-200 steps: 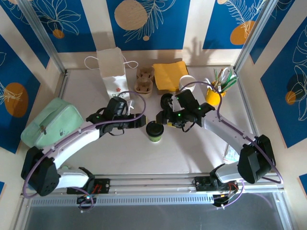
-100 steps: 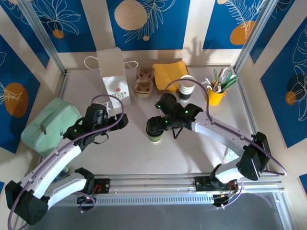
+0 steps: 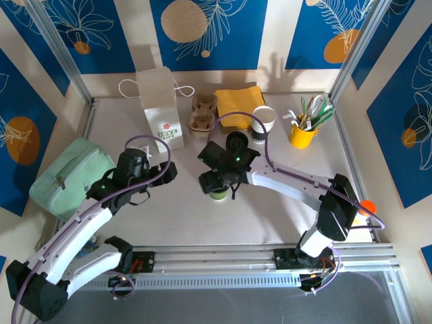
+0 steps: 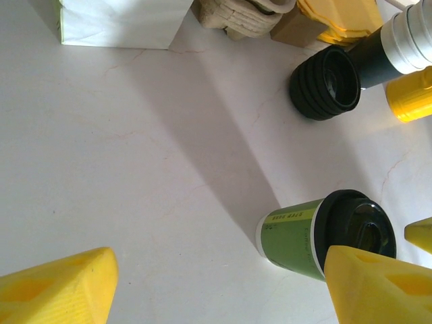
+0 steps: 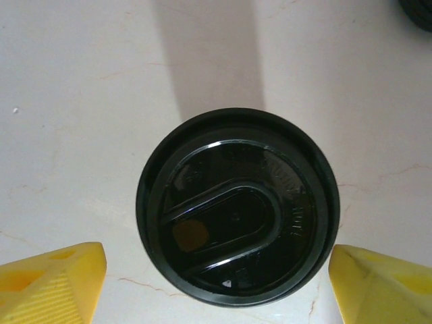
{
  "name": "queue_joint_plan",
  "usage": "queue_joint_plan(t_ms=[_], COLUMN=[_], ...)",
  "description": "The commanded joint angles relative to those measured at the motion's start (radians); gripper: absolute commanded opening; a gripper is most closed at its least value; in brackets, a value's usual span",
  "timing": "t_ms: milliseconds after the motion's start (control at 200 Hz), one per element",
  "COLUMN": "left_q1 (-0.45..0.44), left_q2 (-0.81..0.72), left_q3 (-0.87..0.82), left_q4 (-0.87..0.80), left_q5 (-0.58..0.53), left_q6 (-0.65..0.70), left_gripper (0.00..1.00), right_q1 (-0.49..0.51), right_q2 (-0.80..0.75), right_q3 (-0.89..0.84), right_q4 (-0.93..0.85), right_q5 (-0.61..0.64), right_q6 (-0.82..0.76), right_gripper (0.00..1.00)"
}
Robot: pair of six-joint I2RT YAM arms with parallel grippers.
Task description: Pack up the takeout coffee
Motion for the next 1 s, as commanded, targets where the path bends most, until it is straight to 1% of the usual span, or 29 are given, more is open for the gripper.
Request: queue_joint_plan(t_ms=[0,150,430,665,995], left_q1=[0.012,0.013,0.014,0.015,0.018], left_q2=[-0.004,0.003,0.019,0.036,0.052], left_q3=[-0.008,-0.010,-0.011,-0.011,-0.010], left_q4=[-0.009,0.001,0.009,0.019,0.033], left_q5=[0.013,0.019,0.026,0.035,0.040], left_q6=[-0.016,-0.021,-0.024,-0.026,-0.023], left_gripper=[0.80,0.81,0.81,0.82,0.82], right_q1=[0.009,0.010,0.008,0.009,0.006], right_q2=[0.010,0.023,0.053,0.073,0.095], right_q3=[0.038,0.045,0.068,0.084,0.089], right_q4=[-0.045,-0.052,-0.055,-0.057,-0.062], right_q5=[0.054,0.061,0.027,0.026,0.022], right_q6=[-0.008,-0.008,-0.010,-0.017,-0.025], right_gripper=[0.86,0.85,0.84,0.84,0.80])
